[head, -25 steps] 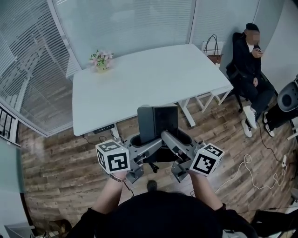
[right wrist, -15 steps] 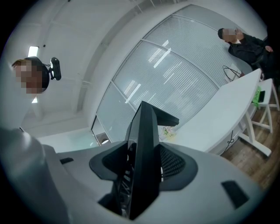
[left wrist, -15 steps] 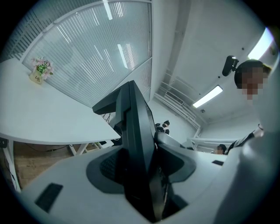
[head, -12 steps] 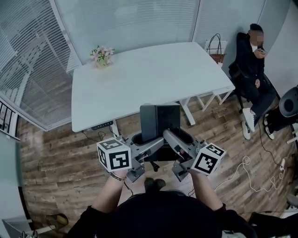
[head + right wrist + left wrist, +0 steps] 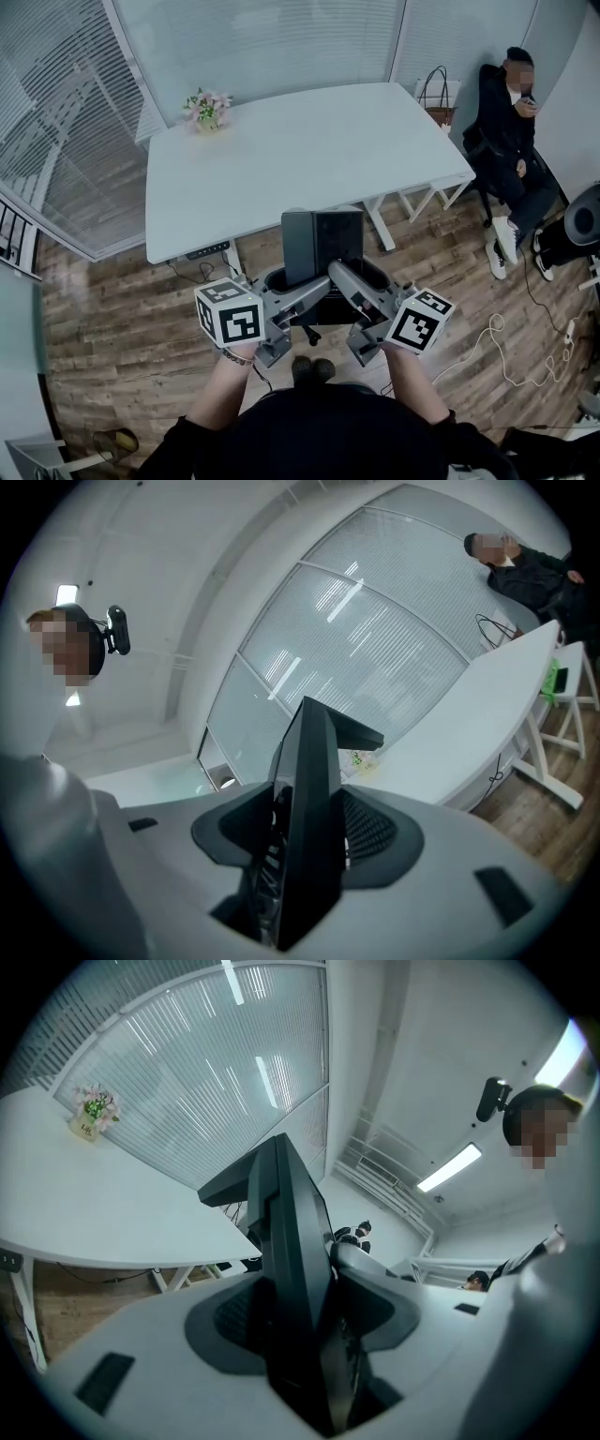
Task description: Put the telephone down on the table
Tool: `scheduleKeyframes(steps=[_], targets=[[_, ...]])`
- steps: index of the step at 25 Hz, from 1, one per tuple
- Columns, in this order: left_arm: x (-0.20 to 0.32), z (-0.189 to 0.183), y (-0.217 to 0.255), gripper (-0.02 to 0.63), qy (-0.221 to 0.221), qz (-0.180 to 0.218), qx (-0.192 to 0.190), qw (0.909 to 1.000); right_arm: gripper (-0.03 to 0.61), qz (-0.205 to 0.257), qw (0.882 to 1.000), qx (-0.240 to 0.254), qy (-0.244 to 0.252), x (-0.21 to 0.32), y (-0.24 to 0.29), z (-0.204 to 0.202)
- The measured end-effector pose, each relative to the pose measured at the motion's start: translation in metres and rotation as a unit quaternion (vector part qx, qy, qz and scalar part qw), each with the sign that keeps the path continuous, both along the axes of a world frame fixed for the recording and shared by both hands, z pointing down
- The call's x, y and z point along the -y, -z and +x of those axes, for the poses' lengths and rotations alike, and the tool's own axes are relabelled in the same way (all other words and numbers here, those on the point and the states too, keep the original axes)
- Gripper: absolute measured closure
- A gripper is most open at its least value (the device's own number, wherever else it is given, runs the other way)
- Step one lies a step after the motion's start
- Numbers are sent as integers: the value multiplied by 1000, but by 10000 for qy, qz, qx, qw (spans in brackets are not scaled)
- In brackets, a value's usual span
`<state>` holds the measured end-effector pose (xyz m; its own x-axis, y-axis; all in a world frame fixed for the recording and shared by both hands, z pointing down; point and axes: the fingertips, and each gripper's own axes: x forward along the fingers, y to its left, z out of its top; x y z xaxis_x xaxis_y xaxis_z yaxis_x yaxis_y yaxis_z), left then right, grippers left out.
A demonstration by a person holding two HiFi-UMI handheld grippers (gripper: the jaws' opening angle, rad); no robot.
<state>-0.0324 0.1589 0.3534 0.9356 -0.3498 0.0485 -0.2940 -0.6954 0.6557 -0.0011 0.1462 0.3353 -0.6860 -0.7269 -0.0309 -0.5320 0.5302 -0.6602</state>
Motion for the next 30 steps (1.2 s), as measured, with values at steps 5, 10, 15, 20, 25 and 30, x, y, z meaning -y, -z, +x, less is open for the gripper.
scheduleKeyframes(steps=[5, 10, 15, 20, 25, 30], targets=[[2, -1, 1, 365, -29, 4, 27, 10000, 367, 5, 10000, 23, -31, 1, 1, -1], [8, -14, 1, 365, -94, 29, 22, 9999, 367, 39, 9999, 15, -93, 8, 1, -14], [13, -24, -4, 365, -196, 4, 57, 9998, 367, -21, 9998, 54, -210, 12, -4, -23], [14, -22, -5, 365, -267, 10, 39, 9996, 367, 8, 9997, 30, -262, 12, -5, -21], [19, -20, -6, 365, -271, 62, 31, 9996, 367, 61, 9996, 23, -275, 17, -6, -19], [21, -21, -4, 365, -178, 196, 35, 9996, 367, 205, 9996, 21, -176, 19, -3, -21]])
